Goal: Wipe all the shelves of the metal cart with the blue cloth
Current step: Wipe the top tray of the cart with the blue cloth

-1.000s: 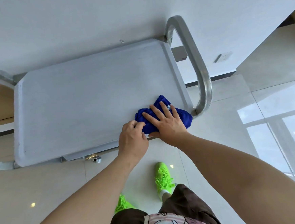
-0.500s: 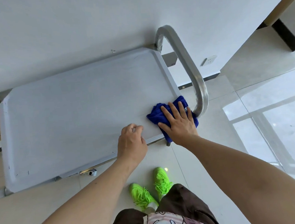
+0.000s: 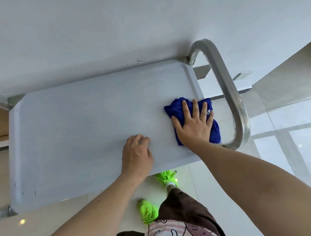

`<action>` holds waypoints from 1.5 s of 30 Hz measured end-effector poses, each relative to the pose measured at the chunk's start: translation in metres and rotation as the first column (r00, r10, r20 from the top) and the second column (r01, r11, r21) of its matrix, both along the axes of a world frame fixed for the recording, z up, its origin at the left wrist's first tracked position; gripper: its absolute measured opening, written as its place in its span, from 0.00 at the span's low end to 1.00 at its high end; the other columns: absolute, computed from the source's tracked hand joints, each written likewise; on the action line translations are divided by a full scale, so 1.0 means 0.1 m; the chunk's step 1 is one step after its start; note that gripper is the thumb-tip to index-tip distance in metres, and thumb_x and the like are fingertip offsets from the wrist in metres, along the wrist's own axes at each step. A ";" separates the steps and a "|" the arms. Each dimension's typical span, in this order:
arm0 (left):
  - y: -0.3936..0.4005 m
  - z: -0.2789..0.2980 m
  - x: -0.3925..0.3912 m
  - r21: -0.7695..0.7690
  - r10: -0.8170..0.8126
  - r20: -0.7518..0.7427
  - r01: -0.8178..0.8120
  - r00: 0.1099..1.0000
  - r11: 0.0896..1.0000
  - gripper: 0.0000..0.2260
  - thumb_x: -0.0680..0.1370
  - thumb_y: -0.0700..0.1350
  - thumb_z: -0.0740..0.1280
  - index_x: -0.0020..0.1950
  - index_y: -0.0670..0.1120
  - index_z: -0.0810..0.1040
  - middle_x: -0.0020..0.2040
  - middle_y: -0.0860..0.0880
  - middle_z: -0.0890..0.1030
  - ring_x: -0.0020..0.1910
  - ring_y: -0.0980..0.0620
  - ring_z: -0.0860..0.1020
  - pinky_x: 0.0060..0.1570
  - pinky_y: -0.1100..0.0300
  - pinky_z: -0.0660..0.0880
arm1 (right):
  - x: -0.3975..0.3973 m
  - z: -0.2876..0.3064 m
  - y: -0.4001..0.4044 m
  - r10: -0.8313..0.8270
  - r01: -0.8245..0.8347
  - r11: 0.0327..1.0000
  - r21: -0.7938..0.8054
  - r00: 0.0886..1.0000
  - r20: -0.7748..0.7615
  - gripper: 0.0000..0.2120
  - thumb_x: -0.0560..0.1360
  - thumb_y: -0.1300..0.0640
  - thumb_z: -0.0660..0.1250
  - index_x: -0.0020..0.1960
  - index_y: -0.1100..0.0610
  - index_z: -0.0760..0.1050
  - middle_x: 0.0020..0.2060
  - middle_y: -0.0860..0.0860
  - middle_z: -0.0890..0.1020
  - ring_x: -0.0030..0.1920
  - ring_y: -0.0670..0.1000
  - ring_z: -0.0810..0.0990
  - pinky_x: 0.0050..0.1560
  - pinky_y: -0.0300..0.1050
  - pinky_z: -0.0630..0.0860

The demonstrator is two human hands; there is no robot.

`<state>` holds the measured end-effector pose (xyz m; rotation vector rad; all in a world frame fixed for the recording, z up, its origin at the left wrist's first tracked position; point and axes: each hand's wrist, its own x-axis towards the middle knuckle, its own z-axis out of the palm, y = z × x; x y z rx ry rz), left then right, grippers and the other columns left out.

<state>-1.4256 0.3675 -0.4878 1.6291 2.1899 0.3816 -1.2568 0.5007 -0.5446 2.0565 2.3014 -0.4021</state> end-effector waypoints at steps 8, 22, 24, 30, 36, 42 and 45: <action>0.34 0.01 -0.04 0.000 0.063 -0.012 -0.063 0.998 0.998 0.07 0.71 0.39 0.69 0.48 0.45 0.83 0.46 0.47 0.80 0.47 0.43 0.77 0.46 0.49 0.76 | -0.37 -0.03 0.30 0.079 -0.079 0.996 0.036 0.997 -0.008 0.36 0.78 0.29 0.43 0.81 0.44 0.48 0.82 0.52 0.52 0.80 0.60 0.42 0.75 0.64 0.34; -0.42 0.05 -0.98 -0.083 0.306 -0.136 -0.319 0.942 0.944 0.09 0.74 0.42 0.69 0.54 0.44 0.81 0.59 0.41 0.79 0.59 0.40 0.75 0.58 0.47 0.73 | -1.52 0.05 -0.32 0.369 -0.369 0.928 -0.050 0.929 -0.017 0.37 0.79 0.29 0.41 0.82 0.46 0.46 0.82 0.55 0.49 0.80 0.63 0.41 0.75 0.66 0.35; -0.54 0.04 -1.13 -0.079 0.352 -0.133 -0.364 0.926 0.928 0.10 0.75 0.42 0.69 0.55 0.44 0.81 0.60 0.41 0.79 0.60 0.41 0.75 0.59 0.47 0.72 | -1.73 0.07 -0.47 0.407 -0.407 0.911 -0.063 0.913 -0.013 0.37 0.79 0.29 0.40 0.82 0.46 0.45 0.82 0.54 0.48 0.80 0.63 0.40 0.75 0.66 0.34; -0.92 0.04 -1.65 -0.069 0.435 -0.104 -0.443 0.894 0.894 0.11 0.75 0.42 0.68 0.56 0.44 0.80 0.62 0.40 0.78 0.62 0.40 0.74 0.60 0.46 0.72 | -2.29 0.09 -0.88 0.453 -0.452 0.889 -0.072 0.891 0.002 0.37 0.79 0.29 0.40 0.82 0.46 0.45 0.82 0.54 0.48 0.80 0.62 0.40 0.75 0.66 0.35; -1.39 0.04 -2.22 -0.080 0.509 -0.194 -0.530 0.839 0.844 0.10 0.75 0.43 0.67 0.56 0.44 0.80 0.62 0.41 0.77 0.63 0.40 0.72 0.62 0.45 0.69 | -2.92 0.08 -1.27 0.513 -0.513 0.856 -0.069 0.858 -0.007 0.37 0.79 0.28 0.41 0.82 0.46 0.45 0.82 0.54 0.48 0.80 0.62 0.39 0.75 0.66 0.35; -1.68 -0.03 -2.69 -0.082 0.517 -0.166 -0.535 0.839 0.841 0.11 0.77 0.42 0.65 0.58 0.44 0.79 0.64 0.42 0.77 0.65 0.41 0.71 0.65 0.45 0.69 | -3.66 0.07 -1.64 0.596 -0.597 0.800 -0.051 0.802 -0.034 0.36 0.79 0.29 0.41 0.81 0.45 0.46 0.82 0.54 0.50 0.80 0.62 0.41 0.75 0.67 0.36; -1.71 -0.05 -2.81 -0.031 0.529 -0.184 -0.543 0.829 0.839 0.11 0.76 0.41 0.66 0.57 0.43 0.79 0.61 0.43 0.78 0.64 0.41 0.73 0.64 0.46 0.70 | -4.00 0.07 -1.72 0.621 -0.623 0.781 -0.034 0.782 -0.050 0.36 0.79 0.29 0.42 0.81 0.46 0.48 0.81 0.55 0.52 0.80 0.63 0.42 0.75 0.68 0.37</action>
